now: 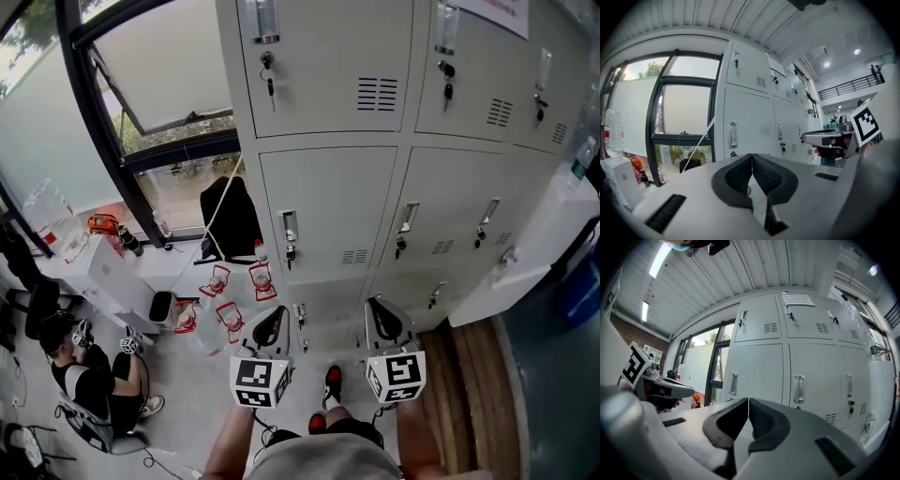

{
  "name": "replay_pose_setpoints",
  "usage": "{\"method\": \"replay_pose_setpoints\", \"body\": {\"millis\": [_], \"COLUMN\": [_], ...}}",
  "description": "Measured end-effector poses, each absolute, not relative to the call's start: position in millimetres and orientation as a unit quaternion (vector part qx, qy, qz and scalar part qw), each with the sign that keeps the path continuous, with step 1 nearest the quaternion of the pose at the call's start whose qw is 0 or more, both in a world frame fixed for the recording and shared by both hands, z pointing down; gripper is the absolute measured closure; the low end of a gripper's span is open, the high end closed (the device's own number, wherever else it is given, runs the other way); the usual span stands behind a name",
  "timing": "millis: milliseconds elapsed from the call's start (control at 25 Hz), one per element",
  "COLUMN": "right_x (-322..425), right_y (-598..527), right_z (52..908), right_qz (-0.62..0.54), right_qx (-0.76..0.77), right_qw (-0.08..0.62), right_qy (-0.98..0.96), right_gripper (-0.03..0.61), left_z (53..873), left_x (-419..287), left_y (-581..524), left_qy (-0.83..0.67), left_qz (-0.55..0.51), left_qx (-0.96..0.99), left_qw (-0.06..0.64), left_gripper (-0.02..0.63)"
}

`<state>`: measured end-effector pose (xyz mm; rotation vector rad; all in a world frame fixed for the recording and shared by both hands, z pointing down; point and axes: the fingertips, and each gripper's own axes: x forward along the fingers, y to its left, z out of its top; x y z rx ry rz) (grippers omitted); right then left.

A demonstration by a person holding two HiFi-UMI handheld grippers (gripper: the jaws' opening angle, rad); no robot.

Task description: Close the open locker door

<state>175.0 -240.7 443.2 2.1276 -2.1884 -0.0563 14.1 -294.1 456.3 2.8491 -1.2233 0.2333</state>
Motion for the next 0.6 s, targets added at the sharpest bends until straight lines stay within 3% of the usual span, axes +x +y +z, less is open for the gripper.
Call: {"method": "replay_pose_setpoints", "body": {"millis": [600], "right_x": [169.2], "right_y": [-244.9], "right_z": [445.2], "right_qz": [-0.015], "right_qx": [0.687], "right_qw": [0.045], "right_qy": [-0.725], "right_gripper": [0.557], "left_z": [454.6], "left_x": [12.2], "left_y": [-295.3], "left_qy": [-0.402], "left_qz": [0.076], "left_qx": [0.913], "left_qw": [0.012], "left_gripper": [0.591]}}
